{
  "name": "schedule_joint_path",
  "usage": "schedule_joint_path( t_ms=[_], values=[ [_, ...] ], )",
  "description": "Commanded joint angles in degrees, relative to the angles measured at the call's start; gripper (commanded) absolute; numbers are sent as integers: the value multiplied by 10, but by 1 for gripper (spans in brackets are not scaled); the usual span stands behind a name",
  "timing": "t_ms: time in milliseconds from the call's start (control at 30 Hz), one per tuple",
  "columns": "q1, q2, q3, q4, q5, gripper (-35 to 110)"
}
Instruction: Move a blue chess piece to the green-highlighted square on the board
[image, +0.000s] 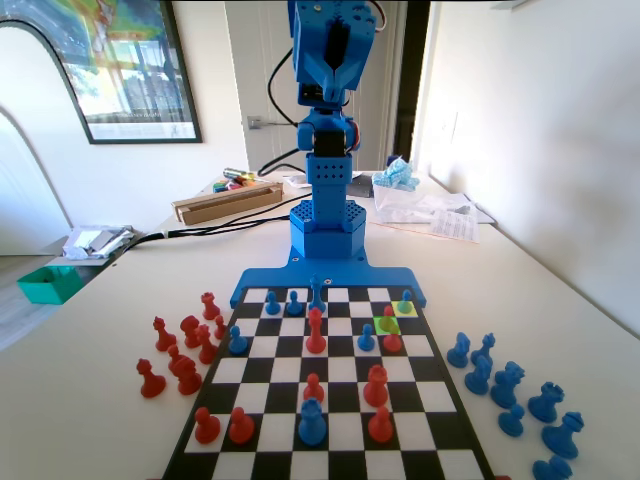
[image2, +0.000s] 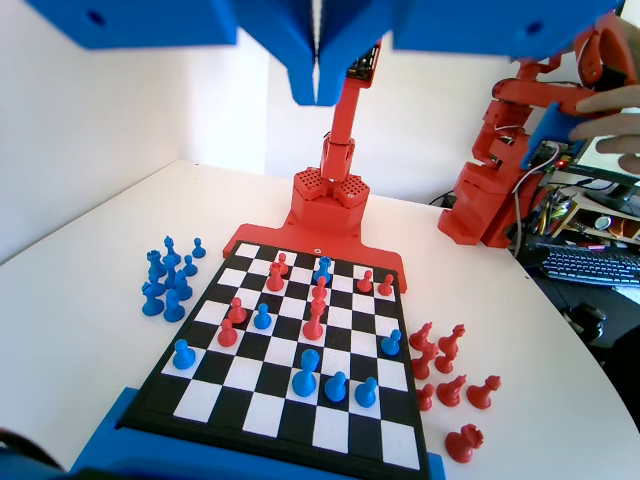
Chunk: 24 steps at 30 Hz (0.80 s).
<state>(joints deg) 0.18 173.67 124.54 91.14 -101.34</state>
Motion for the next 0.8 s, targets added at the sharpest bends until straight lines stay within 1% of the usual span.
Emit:
schedule_joint_path(
  t_ms=[0, 67, 133, 367, 567, 767],
  values=[
    [7, 12, 3, -10, -7, 4],
    [6, 12, 3, -10, -7, 11],
    [6, 12, 3, -10, -7, 12],
    [-4, -3, -17, -4, -18, 10],
    [-18, -143, -168, 57, -16, 7],
    [-25, -301, -297, 80, 20, 7]
  ],
)
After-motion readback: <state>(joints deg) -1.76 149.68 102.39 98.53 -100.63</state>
